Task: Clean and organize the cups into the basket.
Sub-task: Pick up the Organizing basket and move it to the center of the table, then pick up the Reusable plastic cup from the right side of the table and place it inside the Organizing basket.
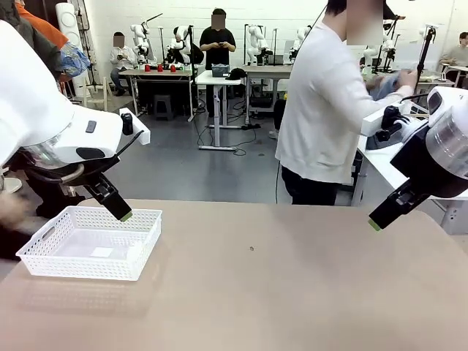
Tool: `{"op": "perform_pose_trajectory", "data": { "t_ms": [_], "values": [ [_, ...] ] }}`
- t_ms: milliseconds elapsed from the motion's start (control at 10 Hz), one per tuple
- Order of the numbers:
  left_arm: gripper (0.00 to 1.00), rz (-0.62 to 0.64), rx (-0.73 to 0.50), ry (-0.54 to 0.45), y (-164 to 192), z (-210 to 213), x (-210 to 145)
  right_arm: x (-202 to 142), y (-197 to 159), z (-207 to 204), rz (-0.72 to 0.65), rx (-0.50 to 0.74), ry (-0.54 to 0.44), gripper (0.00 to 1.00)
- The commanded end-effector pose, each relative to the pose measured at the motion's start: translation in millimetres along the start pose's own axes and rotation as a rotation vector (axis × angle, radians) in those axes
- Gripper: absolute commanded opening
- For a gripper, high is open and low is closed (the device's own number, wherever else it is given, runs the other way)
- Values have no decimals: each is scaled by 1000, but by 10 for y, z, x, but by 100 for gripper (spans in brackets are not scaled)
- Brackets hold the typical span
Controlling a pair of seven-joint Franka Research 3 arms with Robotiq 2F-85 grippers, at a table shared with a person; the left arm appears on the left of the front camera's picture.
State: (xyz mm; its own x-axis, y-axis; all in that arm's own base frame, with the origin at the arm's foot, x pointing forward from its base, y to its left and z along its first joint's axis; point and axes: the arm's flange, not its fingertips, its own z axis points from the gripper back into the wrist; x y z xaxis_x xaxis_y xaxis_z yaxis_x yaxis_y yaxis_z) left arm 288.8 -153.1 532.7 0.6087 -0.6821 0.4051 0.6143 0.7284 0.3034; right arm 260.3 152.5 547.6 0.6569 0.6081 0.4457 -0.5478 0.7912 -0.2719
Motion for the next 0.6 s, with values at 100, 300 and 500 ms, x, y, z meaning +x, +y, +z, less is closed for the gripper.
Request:
{"op": "perform_pose_trajectory", "data": {
  "t_ms": [100,300,500],
  "values": [
    [100,249,-489,-186,173,10,-37,162,-390,-24,-101,482,-64,100],
    [100,563,-912,-284,601,-40,-191,69,-936,-225,-273,847,-101,100],
    [100,740,-1163,-404,936,-99,-385,-111,-1424,-445,-428,1165,-150,100]
  ]
}}
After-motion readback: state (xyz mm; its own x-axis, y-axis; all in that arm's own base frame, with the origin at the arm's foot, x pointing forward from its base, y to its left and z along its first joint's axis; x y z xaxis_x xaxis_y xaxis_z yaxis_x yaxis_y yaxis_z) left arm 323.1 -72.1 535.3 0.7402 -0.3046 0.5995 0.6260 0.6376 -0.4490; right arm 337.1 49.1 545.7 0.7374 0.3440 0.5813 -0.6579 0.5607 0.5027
